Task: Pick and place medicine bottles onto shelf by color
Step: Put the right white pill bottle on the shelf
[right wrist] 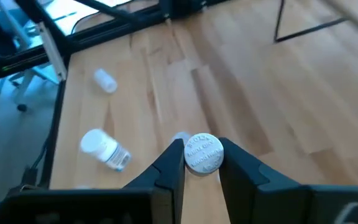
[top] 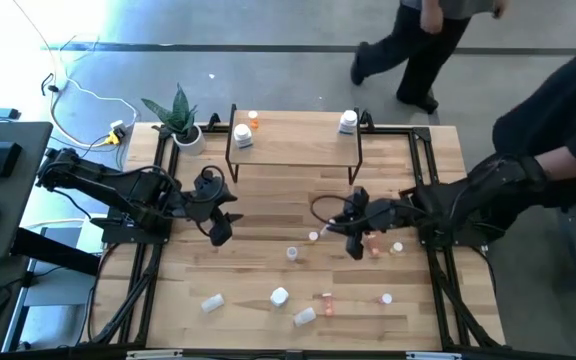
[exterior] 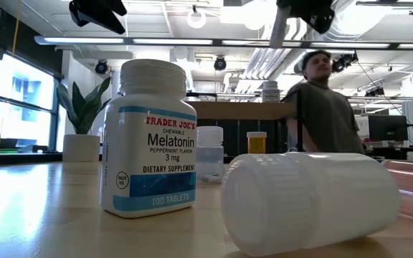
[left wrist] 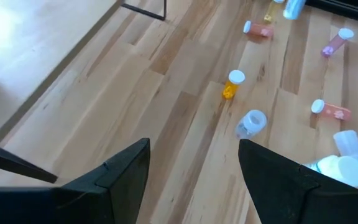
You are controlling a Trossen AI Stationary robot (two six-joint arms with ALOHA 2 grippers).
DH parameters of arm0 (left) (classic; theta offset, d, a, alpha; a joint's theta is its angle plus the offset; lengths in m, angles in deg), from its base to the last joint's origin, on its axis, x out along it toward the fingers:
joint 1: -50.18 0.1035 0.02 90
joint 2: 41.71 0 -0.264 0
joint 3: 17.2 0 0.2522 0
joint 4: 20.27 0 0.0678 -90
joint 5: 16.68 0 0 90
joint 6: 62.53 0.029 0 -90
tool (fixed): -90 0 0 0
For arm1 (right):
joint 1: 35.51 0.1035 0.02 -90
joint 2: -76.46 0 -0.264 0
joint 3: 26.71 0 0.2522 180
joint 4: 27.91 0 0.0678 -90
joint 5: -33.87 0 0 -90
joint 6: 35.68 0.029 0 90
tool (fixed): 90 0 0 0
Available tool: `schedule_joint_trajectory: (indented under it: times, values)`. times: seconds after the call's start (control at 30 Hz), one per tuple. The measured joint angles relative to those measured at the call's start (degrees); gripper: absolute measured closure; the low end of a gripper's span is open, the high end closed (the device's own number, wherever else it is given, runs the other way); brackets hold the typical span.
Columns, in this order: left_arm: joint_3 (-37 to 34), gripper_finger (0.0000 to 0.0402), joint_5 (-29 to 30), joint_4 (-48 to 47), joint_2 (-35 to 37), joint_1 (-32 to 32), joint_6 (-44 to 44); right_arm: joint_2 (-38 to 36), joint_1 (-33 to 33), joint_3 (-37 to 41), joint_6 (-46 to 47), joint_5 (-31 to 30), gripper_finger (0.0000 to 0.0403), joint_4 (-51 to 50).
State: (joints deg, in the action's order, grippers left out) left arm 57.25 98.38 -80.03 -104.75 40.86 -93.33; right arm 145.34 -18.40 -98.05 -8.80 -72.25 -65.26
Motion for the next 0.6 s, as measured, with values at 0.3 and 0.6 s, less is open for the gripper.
schedule_joint_trajectory:
  times: [0.3,0.6]
  values:
    - [0.0,0.0165,0.03,0.02,0.0,5.39,4.9,0.02,-8.44,-8.4,-5.03,-0.02,0.0336,-6.49]
    - [0.0,0.0165,-0.69,0.83,0.0,11.35,10.98,0.07,-18.2,-12.97,-6.42,1.92,0.0336,-9.39]
